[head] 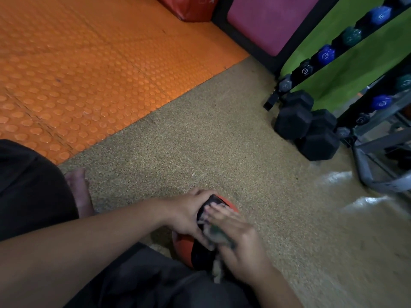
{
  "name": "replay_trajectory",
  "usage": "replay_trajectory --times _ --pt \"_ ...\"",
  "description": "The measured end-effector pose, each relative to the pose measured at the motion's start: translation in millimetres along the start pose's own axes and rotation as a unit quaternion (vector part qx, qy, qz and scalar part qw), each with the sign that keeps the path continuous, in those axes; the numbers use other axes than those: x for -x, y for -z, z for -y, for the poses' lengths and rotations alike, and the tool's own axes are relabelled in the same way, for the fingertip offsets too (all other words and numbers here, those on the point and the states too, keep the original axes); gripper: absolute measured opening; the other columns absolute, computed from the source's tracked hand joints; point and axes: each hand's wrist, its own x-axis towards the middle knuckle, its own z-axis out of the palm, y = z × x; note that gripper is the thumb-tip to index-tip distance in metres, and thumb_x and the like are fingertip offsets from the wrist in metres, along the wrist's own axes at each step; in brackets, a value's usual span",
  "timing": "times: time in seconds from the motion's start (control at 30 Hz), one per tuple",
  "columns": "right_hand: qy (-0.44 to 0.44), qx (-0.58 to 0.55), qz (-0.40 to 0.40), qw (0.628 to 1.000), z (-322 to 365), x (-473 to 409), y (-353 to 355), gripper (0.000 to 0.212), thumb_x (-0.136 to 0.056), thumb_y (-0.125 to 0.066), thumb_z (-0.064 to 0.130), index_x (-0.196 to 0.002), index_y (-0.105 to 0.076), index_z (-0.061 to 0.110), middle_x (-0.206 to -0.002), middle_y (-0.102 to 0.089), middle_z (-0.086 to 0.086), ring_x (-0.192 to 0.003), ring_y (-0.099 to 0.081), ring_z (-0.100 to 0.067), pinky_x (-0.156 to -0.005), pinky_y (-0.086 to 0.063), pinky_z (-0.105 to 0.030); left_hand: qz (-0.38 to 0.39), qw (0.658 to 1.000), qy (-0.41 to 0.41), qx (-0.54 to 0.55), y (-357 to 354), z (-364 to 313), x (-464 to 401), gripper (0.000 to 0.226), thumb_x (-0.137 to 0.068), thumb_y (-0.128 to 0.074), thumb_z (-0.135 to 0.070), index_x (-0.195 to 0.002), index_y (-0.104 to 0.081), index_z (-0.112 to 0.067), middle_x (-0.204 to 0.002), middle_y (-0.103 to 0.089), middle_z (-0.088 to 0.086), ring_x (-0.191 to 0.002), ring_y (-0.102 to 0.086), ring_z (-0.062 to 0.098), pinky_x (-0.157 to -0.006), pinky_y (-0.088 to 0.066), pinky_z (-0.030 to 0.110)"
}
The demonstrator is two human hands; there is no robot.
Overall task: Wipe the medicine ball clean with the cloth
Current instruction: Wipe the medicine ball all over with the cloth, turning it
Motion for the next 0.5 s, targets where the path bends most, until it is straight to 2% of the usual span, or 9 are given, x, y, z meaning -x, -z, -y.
replay_trajectory --times 0.07,0.1,0.17,0.23,0.27,0.37,0.4,0.43,0.5 --pt "-0.119 -0.014 -0.105 0.987 -14 -5 12 0.018 -0.100 -0.059 0.042 -0.092 -0.075 0.042 -0.084 -0.072 0.029 -0.078 -0.067 0.010 -0.074 -0.053 -0.023 0.002 1.000 0.000 -0.018 1 -5 -2 0.149 -0.048 -0.087 -0.081 -0.163 -0.003 -0.039 -0.164 -0.016 -0.011 -0.151 -0.029 0.019 -0.124 -0.034 0.041" --pt "-0.159 -0.005 -0.138 0.978 -20 -7 9 0.030 -0.099 -0.057 0.052 -0.081 -0.074 0.036 -0.070 -0.068 0.029 -0.064 -0.062 0.010 -0.064 -0.050 -0.023 0.004 1.000 0.003 -0.016 2 -8 -2 0.149 -0.049 -0.089 -0.080 -0.164 -0.003 -0.039 -0.164 -0.016 -0.010 -0.152 -0.029 0.019 -0.124 -0.034 0.041" --pt "-0.153 -0.018 -0.087 0.984 4 -10 2 0.027 -0.101 -0.056 0.040 -0.103 -0.078 0.025 -0.099 -0.077 0.021 -0.092 -0.070 0.005 -0.085 -0.055 -0.026 0.003 1.000 -0.001 -0.010 3 -6 -2 0.147 -0.055 -0.094 -0.069 -0.166 -0.003 -0.036 -0.165 -0.016 -0.006 -0.152 -0.030 0.020 -0.124 -0.034 0.038" --pt "-0.005 0.022 -0.009 1.000 15 2 -12 0.033 -0.101 -0.057 0.028 -0.128 -0.072 0.017 -0.135 -0.069 0.005 -0.130 -0.060 -0.009 -0.115 -0.042 -0.030 0.004 1.000 -0.004 0.005 1 2 0 0.142 -0.063 -0.097 -0.057 -0.167 -0.002 -0.035 -0.164 -0.016 -0.001 -0.151 -0.033 0.021 -0.123 -0.034 0.035" --pt "0.004 0.013 0.002 1.000 9 -1 -8 0.033 -0.101 -0.057 0.027 -0.129 -0.071 0.019 -0.134 -0.069 0.005 -0.130 -0.061 -0.010 -0.114 -0.043 -0.029 0.003 1.000 -0.004 0.003 1 2 0 0.143 -0.062 -0.096 -0.060 -0.166 -0.001 -0.035 -0.164 -0.017 -0.002 -0.151 -0.032 0.021 -0.124 -0.034 0.035" --pt "-0.152 0.007 -0.135 0.979 -9 -11 6 0.030 -0.103 -0.052 0.047 -0.112 -0.078 0.035 -0.090 -0.078 0.007 -0.085 -0.075 -0.013 -0.075 -0.058 -0.031 0.002 1.000 0.006 -0.002 1 -5 -2 0.148 -0.050 -0.089 -0.078 -0.165 -0.004 -0.039 -0.161 -0.021 -0.008 -0.150 -0.033 0.022 -0.123 -0.036 0.041" --pt "-0.176 -0.004 -0.147 0.973 -1 -15 5 0.033 -0.103 -0.051 0.047 -0.112 -0.078 0.030 -0.092 -0.078 0.004 -0.086 -0.075 -0.017 -0.077 -0.059 -0.034 0.005 1.000 0.004 0.002 1 -6 -2 0.148 -0.049 -0.088 -0.077 -0.165 -0.005 -0.038 -0.160 -0.021 -0.007 -0.149 -0.034 0.022 -0.122 -0.037 0.041" --pt "-0.140 0.000 -0.080 0.987 14 -14 0 0.032 -0.102 -0.052 0.038 -0.116 -0.077 0.023 -0.107 -0.078 0.000 -0.101 -0.073 -0.017 -0.091 -0.058 -0.035 0.008 1.000 -0.003 0.005 2 -4 -2 0.149 -0.048 -0.087 -0.076 -0.166 -0.004 -0.036 -0.162 -0.019 -0.005 -0.149 -0.034 0.021 -0.122 -0.037 0.040" --pt "0.005 0.061 0.022 0.998 20 2 -16 0.044 -0.090 -0.053 0.020 -0.130 -0.070 0.014 -0.138 -0.067 -0.001 -0.133 -0.059 -0.015 -0.117 -0.041 -0.034 0.011 1.000 -0.009 0.023 1 4 0 0.148 -0.049 -0.085 -0.073 -0.167 -0.004 -0.035 -0.165 -0.016 -0.003 -0.147 -0.035 0.019 -0.122 -0.037 0.038"
